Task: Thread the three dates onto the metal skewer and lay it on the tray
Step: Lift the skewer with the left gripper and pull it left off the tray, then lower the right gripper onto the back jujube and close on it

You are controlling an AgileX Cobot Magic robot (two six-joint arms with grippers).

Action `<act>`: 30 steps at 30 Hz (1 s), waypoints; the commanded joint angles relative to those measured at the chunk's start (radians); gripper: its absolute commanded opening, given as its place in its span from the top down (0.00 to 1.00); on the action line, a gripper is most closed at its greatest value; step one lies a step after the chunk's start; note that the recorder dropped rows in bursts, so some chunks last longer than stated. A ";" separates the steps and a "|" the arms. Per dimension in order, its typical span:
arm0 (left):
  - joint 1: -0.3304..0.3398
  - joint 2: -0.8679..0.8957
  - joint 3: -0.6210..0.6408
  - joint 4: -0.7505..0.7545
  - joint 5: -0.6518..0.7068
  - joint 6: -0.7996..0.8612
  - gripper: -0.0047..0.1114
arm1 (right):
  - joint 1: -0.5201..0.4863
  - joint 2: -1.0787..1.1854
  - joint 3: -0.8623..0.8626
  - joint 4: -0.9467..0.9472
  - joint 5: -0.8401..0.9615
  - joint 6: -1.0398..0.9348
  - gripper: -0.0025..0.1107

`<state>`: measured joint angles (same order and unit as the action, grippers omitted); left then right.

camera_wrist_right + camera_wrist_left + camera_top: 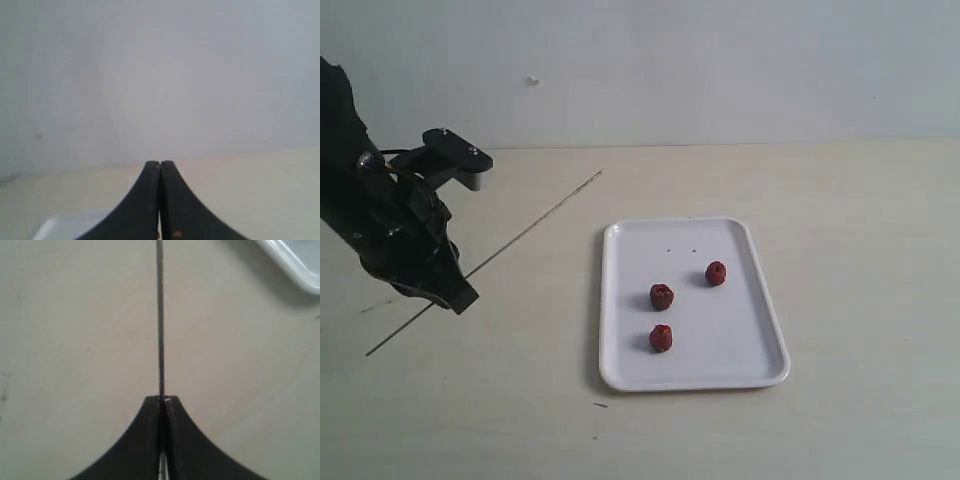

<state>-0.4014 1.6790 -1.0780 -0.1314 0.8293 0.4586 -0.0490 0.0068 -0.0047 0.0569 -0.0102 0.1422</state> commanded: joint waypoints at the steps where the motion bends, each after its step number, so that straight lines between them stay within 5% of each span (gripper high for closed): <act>1: 0.002 -0.008 0.008 -0.017 0.028 0.017 0.96 | -0.005 -0.007 0.005 0.118 -0.158 -0.002 0.98; 13: 0.002 0.043 0.007 0.034 -0.032 0.036 0.96 | -0.005 -0.007 0.005 0.149 -0.320 0.133 0.98; 20: 0.002 0.043 0.007 -0.027 -0.057 0.034 0.96 | -0.005 0.205 -0.254 0.149 -0.205 -0.017 0.98; 24: 0.002 0.043 0.007 -0.044 -0.050 0.036 0.96 | -0.005 0.513 -0.491 0.149 -0.044 -0.179 0.98; 30: 0.002 0.043 0.007 -0.047 -0.047 0.038 0.96 | -0.005 1.044 -0.900 0.091 0.465 -0.364 0.98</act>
<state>-0.4014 1.7243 -1.0746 -0.1677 0.7797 0.4908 -0.0490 0.8506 -0.7541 0.1948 0.2208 -0.1535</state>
